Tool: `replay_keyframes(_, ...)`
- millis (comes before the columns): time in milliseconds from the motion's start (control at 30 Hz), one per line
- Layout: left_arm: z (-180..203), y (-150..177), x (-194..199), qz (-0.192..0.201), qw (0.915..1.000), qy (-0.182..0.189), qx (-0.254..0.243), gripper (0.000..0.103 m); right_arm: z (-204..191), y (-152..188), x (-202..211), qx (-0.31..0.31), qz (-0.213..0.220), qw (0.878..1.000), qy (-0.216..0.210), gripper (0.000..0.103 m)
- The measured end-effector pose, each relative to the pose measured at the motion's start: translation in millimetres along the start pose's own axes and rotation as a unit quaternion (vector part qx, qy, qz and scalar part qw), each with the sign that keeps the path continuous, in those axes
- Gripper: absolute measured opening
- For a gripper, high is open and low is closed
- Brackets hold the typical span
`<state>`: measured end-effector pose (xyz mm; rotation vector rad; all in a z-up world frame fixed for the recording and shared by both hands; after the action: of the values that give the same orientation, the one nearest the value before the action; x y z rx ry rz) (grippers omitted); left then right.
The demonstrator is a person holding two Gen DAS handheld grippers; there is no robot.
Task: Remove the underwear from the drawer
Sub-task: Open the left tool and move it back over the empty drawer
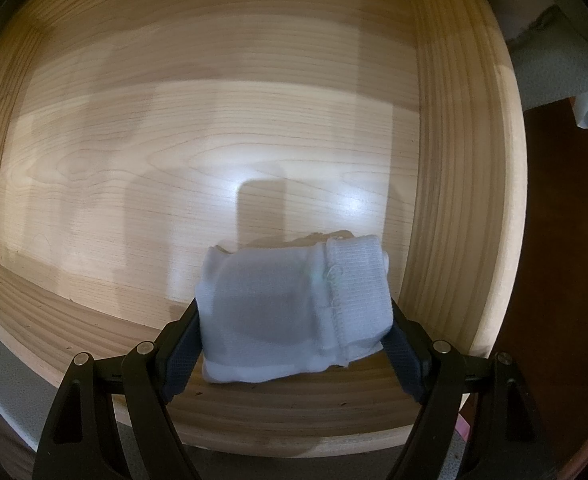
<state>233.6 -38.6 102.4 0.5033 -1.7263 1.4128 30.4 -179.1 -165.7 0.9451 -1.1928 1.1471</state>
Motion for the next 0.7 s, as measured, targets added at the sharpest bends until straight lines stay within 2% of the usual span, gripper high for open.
replay_keyframes(367, -14, 54, 24, 0.01, 0.9998, 0.001, -0.018, 0.054, 2, 0, 1, 0.003, 0.001, 1.0, 0.004, 0.078)
replay_keyframes(500, -19, 87, 15, -0.004, 0.9997, -0.011, -0.022, 0.054, 2, 0, 2, 0.003, 0.0, 1.0, 0.004, 0.078)
replay_keyframes(700, -29, 142, -16, -0.038, 0.9988, -0.022, 0.021, 0.054, 2, 0, 2, -0.001, -0.001, 1.0, 0.002, 0.078)
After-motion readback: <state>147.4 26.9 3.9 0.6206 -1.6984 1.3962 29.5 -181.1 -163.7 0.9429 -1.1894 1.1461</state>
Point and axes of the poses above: each gripper's, at about its wrist camera, not at the fingertips, and x roughly against the way its jaws point, z to its right, y to its underside, the point moved 10 cm from there along -x, roughly the way its jaws point, and after that the axes turned 4 degrees about z, right-handed, at the moved point
